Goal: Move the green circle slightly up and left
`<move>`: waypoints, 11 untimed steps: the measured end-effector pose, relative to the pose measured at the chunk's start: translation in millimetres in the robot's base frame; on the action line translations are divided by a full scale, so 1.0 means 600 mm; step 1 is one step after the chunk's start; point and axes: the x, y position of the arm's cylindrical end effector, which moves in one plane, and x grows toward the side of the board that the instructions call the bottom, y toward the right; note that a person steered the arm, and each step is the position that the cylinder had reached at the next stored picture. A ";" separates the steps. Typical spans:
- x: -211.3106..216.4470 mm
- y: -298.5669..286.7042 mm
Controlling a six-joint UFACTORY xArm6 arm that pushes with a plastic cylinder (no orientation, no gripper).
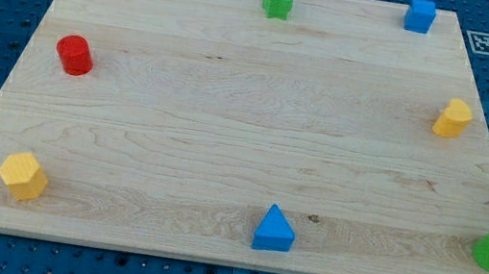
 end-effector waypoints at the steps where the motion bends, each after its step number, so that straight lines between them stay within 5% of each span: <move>1: 0.004 0.005; 4: 0.136 0.031; 9: 0.136 -0.024; 11: 0.071 -0.075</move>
